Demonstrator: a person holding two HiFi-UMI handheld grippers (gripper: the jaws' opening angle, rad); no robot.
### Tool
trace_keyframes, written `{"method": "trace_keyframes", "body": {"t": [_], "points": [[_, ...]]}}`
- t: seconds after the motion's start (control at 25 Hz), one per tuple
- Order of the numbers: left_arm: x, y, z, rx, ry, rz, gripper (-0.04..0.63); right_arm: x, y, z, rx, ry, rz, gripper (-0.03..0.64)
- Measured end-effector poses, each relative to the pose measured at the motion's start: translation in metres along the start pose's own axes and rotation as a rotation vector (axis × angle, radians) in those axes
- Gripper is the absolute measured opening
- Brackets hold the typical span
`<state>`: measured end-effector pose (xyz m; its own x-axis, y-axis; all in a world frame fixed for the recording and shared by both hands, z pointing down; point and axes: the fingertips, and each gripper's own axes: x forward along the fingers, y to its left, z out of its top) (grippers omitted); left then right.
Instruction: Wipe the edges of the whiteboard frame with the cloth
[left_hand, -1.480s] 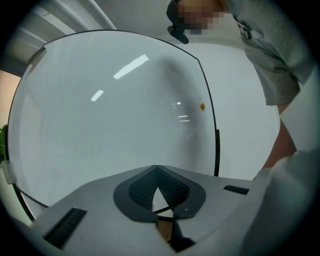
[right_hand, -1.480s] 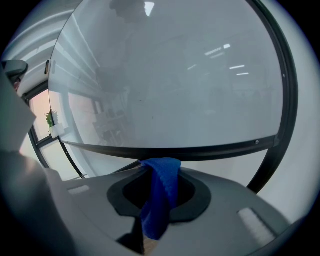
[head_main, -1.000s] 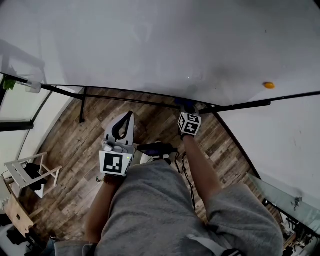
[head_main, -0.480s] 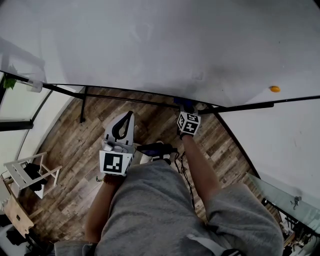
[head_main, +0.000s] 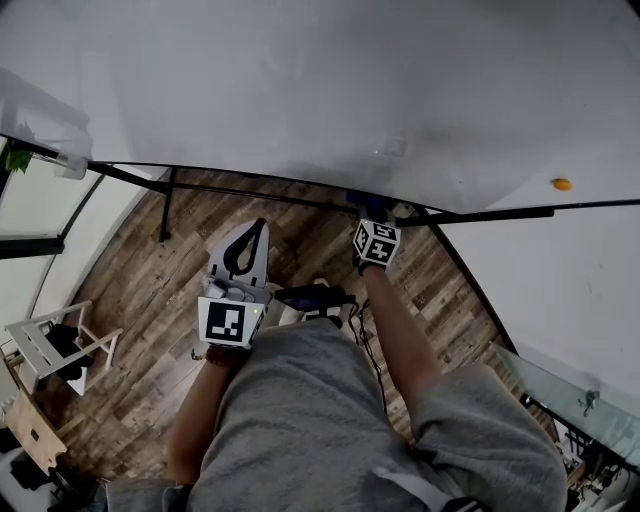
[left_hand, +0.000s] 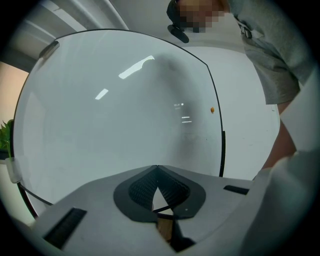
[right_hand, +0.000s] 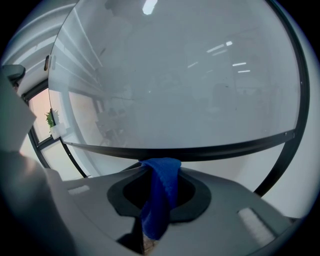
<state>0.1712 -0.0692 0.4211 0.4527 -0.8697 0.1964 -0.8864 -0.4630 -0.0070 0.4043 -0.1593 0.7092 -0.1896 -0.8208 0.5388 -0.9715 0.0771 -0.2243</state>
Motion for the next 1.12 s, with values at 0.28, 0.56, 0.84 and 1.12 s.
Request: {"method": "trace_keyframes", "body": {"t": [0.28,0.56,0.84,1.12], "points": [[-0.006,0.016,-0.003,-0.006,0.002,-0.015,0.009,0.004,0.013,-0.001,0.001,0.004,-0.010,0.084],[-0.013,0.036,-0.007,0.001,0.011,-0.021,0.009,0.011,0.034,-0.002,0.003,-0.004,-0.008,0.084],[-0.017,0.049,-0.009,-0.004,0.008,-0.029,0.009,0.014,0.046,-0.002,0.006,-0.008,-0.014,0.084],[-0.015,0.064,-0.004,-0.026,-0.011,-0.042,0.009,0.015,0.049,-0.002,0.009,-0.002,-0.034,0.084]]}}
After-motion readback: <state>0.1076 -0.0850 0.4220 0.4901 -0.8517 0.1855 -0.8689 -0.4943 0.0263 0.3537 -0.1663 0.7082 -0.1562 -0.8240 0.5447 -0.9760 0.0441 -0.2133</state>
